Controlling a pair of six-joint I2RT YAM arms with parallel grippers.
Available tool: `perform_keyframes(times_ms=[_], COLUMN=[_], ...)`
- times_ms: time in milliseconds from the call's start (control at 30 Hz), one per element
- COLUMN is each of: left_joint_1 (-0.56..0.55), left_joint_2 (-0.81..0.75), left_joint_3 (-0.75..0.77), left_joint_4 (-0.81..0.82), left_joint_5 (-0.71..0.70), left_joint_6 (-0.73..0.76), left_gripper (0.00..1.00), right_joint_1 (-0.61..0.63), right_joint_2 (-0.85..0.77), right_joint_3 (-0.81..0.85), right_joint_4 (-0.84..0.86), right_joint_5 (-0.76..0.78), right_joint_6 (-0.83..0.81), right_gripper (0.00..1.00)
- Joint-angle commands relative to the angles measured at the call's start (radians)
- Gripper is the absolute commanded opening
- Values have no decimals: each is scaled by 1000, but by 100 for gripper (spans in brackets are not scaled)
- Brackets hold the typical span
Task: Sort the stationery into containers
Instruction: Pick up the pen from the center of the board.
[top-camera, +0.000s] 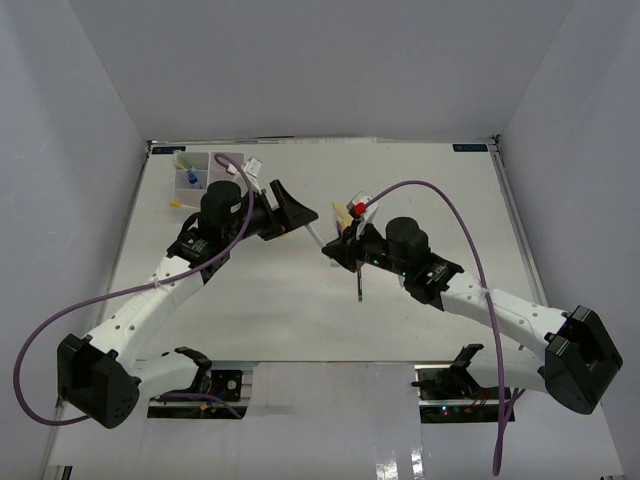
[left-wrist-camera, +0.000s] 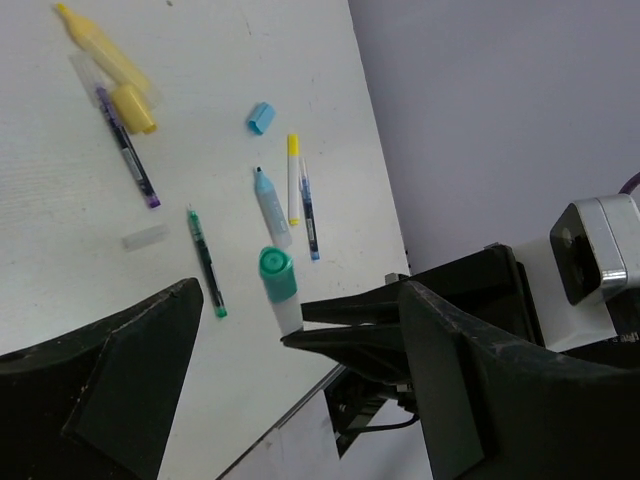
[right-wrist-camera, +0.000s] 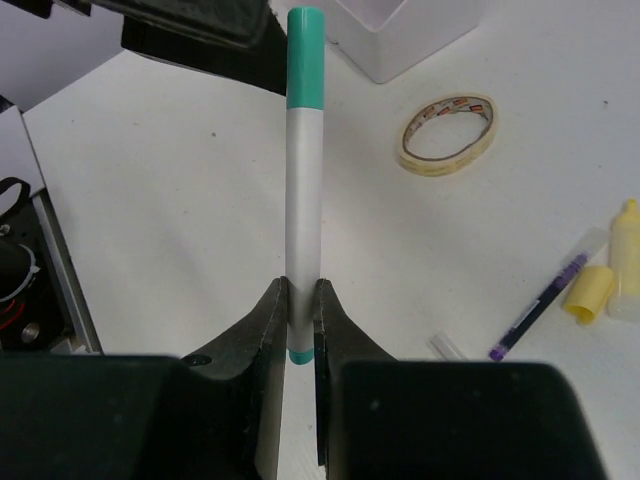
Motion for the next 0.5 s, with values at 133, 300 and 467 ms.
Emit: perform_keyframes(times_ms=[133,300,467], left_joint_1=[-133,-172,-179], left_joint_2=[61,81,80], left_joint_3=[72,87,96], left_joint_4=[7,-5,-36], left_joint_5=[-161,-190,-224], left_joint_6=[-45,-39,-24], left_gripper=[77,51,28], right_joint_1=[12,13,13], right_joint_2=[-65,-79,-86], right_joint_3=[-60,-77,-101], right_joint_4=[130,132,149], right_joint_5=[-79,-62,-39], right_joint_6=[3,1,1], right_gripper=[14,15,18])
